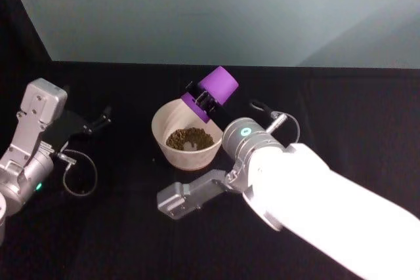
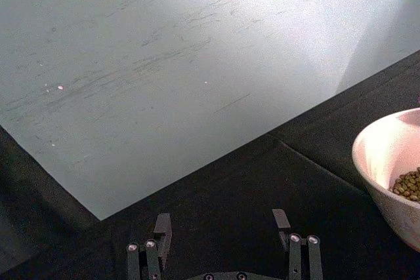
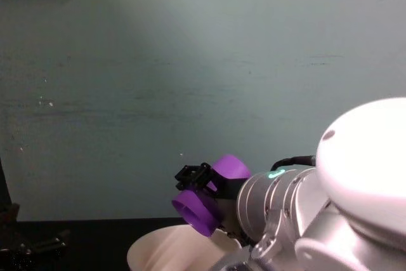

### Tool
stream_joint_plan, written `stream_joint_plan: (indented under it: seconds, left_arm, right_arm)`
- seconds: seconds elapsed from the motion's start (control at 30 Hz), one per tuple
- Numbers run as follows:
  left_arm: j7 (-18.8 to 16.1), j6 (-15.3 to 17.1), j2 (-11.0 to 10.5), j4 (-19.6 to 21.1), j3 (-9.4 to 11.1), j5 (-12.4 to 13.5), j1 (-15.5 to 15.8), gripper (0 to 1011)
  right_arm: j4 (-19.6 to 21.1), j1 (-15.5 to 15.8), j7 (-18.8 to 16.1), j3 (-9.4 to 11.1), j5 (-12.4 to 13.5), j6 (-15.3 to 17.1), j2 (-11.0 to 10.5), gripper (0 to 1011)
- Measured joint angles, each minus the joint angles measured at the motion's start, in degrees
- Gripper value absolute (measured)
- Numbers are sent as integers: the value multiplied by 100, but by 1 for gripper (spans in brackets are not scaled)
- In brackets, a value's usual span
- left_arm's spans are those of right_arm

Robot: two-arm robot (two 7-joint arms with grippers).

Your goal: Pick up the cup and pour the mung beans from the cup into the bowl.

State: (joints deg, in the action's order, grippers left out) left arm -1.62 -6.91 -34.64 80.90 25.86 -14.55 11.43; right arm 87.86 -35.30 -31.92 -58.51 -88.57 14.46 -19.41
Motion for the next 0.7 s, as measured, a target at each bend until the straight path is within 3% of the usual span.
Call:
stream_joint_plan:
  seconds: [0.13,0.37,0.7]
  left_arm:
    - [0,0,0,0,0,0,0,1000]
    - [0,0,0,0,0,0,0,1000]
    - [0,0,0,0,0,0,0,1000]
  right_arm:
    - [4,-95,-69,-240,-490,-73,-70,720]
    - [26,-185,-171,-474,-977,-181,-119,720]
    - [29,-168,-150,-445,-957,-258,-117,720]
